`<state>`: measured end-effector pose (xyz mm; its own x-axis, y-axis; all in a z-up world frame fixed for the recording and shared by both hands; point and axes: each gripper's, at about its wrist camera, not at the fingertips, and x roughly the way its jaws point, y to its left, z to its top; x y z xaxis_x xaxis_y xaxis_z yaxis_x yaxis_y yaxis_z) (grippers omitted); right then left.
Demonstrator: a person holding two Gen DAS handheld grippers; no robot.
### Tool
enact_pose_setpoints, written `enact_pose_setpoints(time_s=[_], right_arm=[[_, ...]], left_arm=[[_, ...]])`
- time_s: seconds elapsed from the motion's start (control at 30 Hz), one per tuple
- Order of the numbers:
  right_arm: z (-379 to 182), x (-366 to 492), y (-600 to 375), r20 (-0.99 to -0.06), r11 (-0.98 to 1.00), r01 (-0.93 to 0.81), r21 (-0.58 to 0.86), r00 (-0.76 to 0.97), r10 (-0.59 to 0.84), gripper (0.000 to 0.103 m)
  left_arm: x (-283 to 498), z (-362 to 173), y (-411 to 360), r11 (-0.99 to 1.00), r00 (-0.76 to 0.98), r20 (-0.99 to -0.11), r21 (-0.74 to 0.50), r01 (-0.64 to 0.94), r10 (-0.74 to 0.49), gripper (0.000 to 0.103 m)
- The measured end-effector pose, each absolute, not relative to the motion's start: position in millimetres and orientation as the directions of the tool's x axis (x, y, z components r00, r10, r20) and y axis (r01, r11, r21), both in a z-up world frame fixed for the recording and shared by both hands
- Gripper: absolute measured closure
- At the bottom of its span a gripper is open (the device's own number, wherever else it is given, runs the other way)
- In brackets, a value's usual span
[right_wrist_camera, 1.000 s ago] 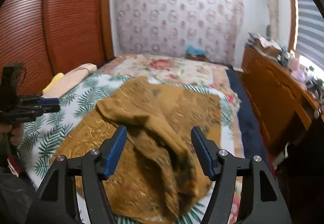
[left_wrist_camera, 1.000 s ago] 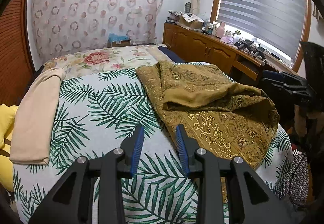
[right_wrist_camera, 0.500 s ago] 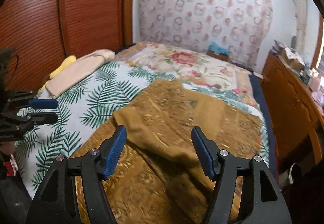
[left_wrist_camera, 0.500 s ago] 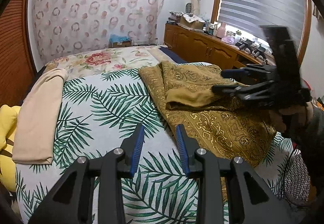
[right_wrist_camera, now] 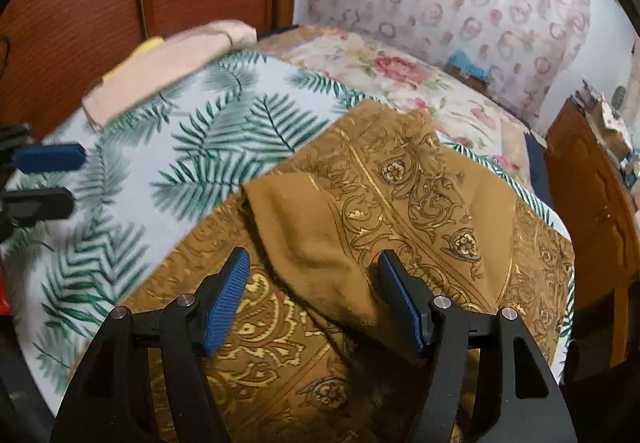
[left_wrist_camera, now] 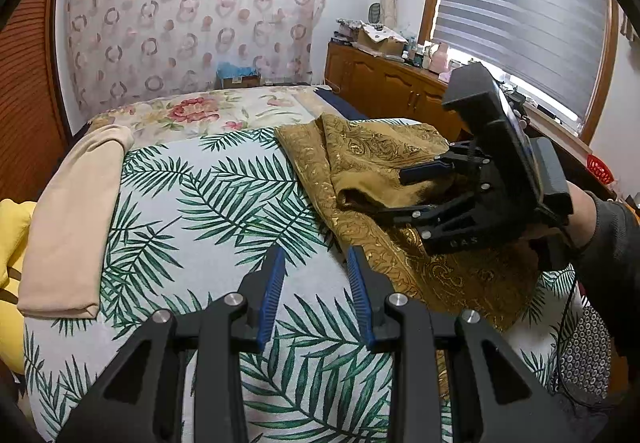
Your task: Fold small clothes
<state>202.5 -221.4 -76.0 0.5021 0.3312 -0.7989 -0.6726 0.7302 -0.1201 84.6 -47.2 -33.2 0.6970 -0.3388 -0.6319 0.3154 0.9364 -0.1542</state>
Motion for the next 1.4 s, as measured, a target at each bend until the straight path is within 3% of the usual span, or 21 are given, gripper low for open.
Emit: enact_pose_setpoints(time_s=[0.07, 0.1, 0.13, 0.2, 0.3, 0.6, 0.83, 1.03, 1.13, 1.17, 1.2, 1.27, 1.4], right_arm=[[-81, 207, -221, -0.809, 0.732, -0.664, -0.151, 0.509, 0.295, 0.039], [-83, 209, -223, -0.813, 0.736, -0.658, -0.158, 0.51, 0.281, 0.053], [-84, 213, -226, -0.819, 0.736, -0.662, -0.143, 0.497, 0.288, 0.059], [-84, 214, -231, -0.82, 0.731, -0.671, -0.124, 0.484, 0.305, 0.094], [-70, 214, -241, -0.797, 0.738, -0.653, -0.168, 0.531, 0.288, 0.096], [-12, 259, -306, -0.711, 0.854, -0.488, -0.178, 0.664, 0.231, 0.097], [-24, 328, -358, -0.718, 0.926, -0.242, -0.289, 0.695, -0.042, 0.096], [-19, 318, -377, -0.728, 0.952, -0.232, -0.201, 0.685, 0.014, 0.082], [-17, 301, -375, -0.725, 0.948, -0.272, -0.162, 0.685, 0.073, 0.061], [-17, 293, -374, -0.722, 0.948, -0.278, -0.157, 0.687, 0.082, 0.049], [-18, 285, -371, -0.718, 0.945, -0.292, -0.145, 0.689, 0.103, 0.045], [-23, 273, -372, -0.722, 0.942, -0.311, -0.123, 0.679, 0.13, 0.045], [-39, 248, -370, -0.751, 0.931, -0.351, -0.102, 0.641, 0.16, 0.045]], left_arm=[[86, -36, -49, 0.936, 0.692, -0.637, -0.155, 0.316, -0.339, 0.072], [86, -37, -49, 0.936, 0.691, -0.638, -0.156, 0.317, -0.34, 0.072], [86, -38, -50, 0.936, 0.689, -0.64, -0.155, 0.317, -0.34, 0.072], [85, -38, -51, 0.935, 0.688, -0.641, -0.155, 0.32, -0.342, 0.072], [86, -39, -52, 0.934, 0.687, -0.641, -0.155, 0.321, -0.343, 0.072], [88, -43, -59, 0.929, 0.673, -0.65, -0.165, 0.33, -0.355, 0.072], [88, -45, -62, 0.927, 0.668, -0.654, -0.157, 0.34, -0.355, 0.072], [93, -46, -60, 0.928, 0.664, -0.656, -0.169, 0.333, -0.358, 0.072], [97, -49, -61, 0.914, 0.636, -0.664, -0.205, 0.35, -0.393, 0.072], [99, -49, -62, 0.913, 0.631, -0.668, -0.207, 0.351, -0.394, 0.072], [100, -50, -63, 0.913, 0.628, -0.672, -0.204, 0.353, -0.392, 0.069], [101, -51, -67, 0.91, 0.62, -0.676, -0.209, 0.359, -0.399, 0.062], [103, -51, -76, 0.907, 0.61, -0.683, -0.199, 0.372, -0.4, 0.058]])
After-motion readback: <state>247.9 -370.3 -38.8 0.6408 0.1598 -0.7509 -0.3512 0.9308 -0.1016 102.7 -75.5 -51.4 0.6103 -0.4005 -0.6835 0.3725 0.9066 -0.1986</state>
